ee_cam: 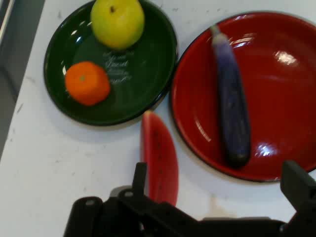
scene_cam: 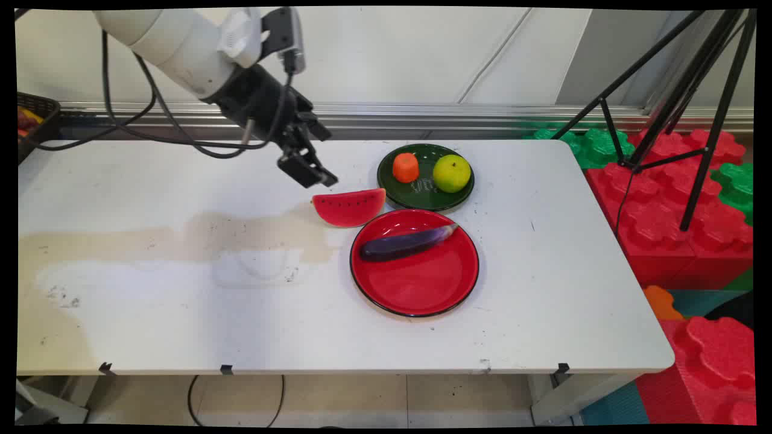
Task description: Pick up the eggplant from the red plate
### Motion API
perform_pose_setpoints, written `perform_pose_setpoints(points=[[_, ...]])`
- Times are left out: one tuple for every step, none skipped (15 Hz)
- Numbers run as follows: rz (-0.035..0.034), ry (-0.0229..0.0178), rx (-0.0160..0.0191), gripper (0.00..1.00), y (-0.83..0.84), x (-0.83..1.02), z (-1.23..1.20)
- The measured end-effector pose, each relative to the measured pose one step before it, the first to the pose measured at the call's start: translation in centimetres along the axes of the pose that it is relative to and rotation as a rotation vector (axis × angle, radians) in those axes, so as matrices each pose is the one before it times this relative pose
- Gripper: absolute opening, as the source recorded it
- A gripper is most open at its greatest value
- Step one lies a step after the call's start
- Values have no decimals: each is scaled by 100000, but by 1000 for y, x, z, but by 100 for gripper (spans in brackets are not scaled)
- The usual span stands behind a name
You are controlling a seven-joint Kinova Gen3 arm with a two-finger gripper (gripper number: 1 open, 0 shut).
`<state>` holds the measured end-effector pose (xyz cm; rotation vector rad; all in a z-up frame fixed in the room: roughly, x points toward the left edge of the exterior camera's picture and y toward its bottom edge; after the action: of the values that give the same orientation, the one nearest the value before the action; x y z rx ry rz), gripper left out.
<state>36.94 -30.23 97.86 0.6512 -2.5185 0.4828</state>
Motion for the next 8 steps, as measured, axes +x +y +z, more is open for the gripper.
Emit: perform_pose_setpoints(points=[[-1013,-50,-16,100,594,792,185],[-993,-210,7,100,533,672,221],[-796,-239,153,100,369,431,181],[-1125,-528,314,100,561,627,324],[-1483,-1028,449,100,657,666,479],[-1401,-1196,544,100,602,600,541],[-968,-1197,445,100,488,498,567],[-811,-1412,653,100,496,519,734]])
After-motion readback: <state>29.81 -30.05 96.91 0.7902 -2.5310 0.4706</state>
